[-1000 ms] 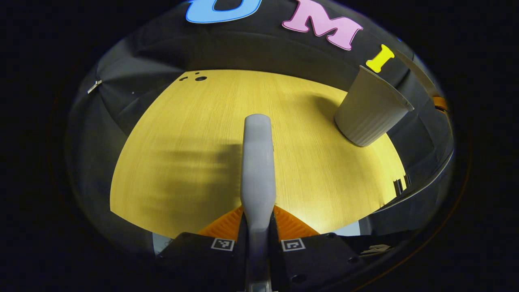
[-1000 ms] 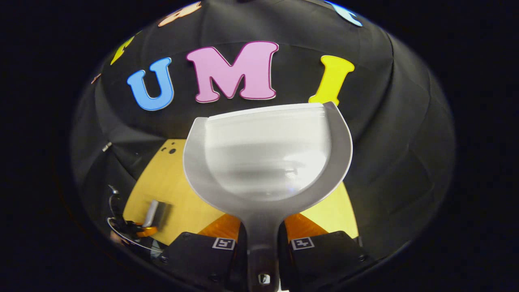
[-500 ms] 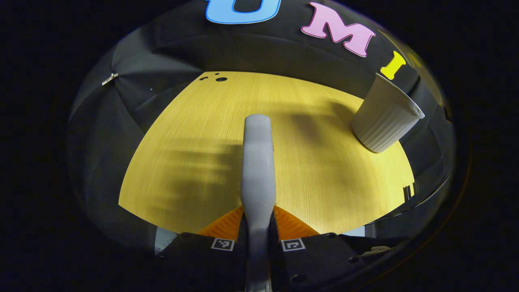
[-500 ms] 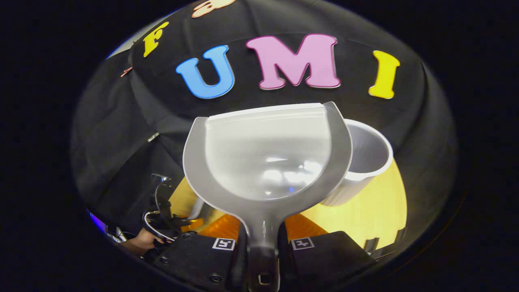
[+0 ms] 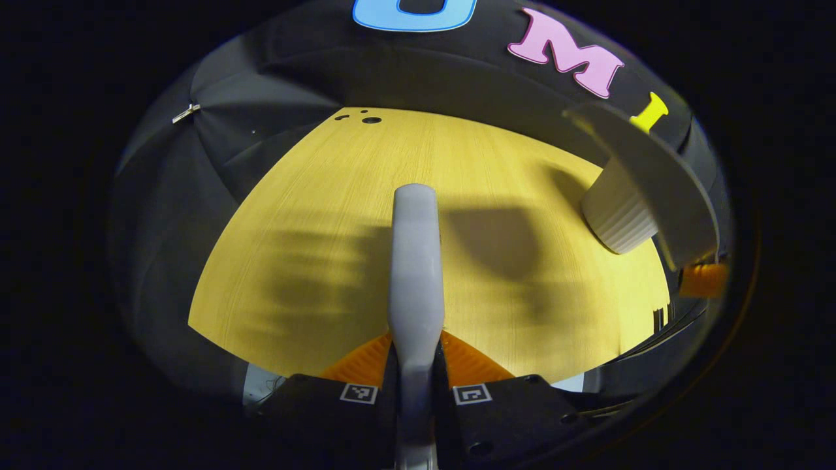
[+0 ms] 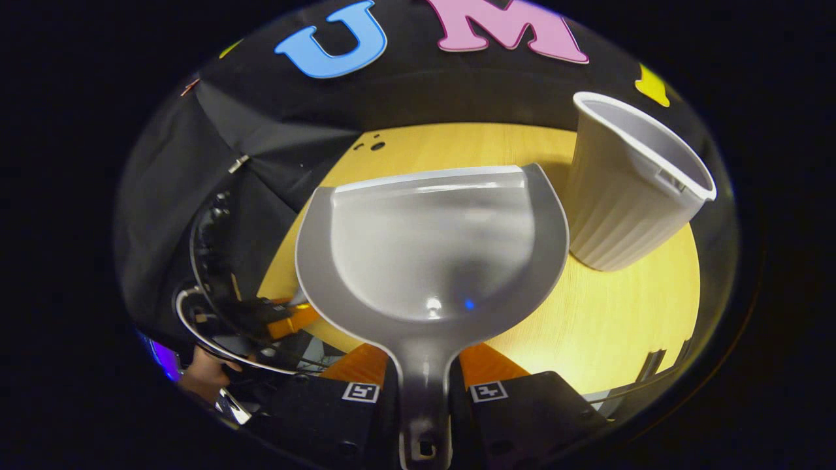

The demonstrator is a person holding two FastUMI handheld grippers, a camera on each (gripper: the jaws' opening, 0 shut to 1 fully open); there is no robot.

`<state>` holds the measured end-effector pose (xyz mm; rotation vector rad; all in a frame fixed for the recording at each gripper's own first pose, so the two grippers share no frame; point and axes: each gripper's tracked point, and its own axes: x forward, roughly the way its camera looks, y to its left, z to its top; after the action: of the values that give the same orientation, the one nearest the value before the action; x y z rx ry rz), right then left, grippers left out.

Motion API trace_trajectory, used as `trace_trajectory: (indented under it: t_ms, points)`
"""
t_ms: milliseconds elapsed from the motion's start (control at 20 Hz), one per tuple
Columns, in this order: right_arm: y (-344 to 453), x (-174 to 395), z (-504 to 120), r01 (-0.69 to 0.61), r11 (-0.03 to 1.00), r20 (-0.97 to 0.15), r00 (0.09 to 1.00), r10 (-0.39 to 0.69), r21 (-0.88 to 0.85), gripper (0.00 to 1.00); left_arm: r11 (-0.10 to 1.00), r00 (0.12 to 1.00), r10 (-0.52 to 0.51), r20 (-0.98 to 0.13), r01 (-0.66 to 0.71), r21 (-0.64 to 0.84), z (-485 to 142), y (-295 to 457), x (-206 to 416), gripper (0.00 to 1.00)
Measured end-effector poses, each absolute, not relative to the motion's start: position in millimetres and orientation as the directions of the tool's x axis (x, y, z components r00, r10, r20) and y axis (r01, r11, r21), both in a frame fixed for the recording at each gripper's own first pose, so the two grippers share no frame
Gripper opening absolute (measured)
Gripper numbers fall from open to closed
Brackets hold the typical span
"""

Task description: Pick up the small broom and dustpan from the desktop, sweep the trash into the dustpan with the broom, and then empty the trash into the garbage bin.

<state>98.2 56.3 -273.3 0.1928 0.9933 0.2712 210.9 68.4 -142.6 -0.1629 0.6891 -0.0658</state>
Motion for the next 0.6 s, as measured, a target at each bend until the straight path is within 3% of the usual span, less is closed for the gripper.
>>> trace_trajectory:
  t_ms: [250, 450, 500, 550, 600]
  points:
    - [54, 109, -332, -0.058, 0.96, -0.853, 0.446, 0.272, 0.276, 0.35, 0.989, 0.759, -0.088, -0.645, -0.011, -0.149, -146, 84, 247, 0.28]
    - [55, 135, -355, -0.008, 0.965, -0.854, 0.463, 0.237, 0.263, 0.36, 0.992, 0.737, -0.092, -0.669, 0.011, -0.125, -152, 89, 270, 0.28]
    - [56, 140, -359, 0.003, 0.964, -0.854, 0.464, 0.235, 0.266, 0.44, 0.992, 0.73, -0.098, -0.677, 0.017, -0.125, -155, 89, 276, 0.28]
    - [59, 149, -368, 0.017, 0.964, -0.858, 0.459, 0.23, 0.267, 0.36, 0.992, 0.722, -0.1, -0.684, 0.02, -0.123, -156, 88, 280, 0.28]
    - [59, 152, -376, 0.033, 0.963, -0.864, 0.45, 0.224, 0.267, 0.37, 0.993, 0.716, -0.098, -0.692, 0.021, -0.119, -157, 88, 285, 0.28]
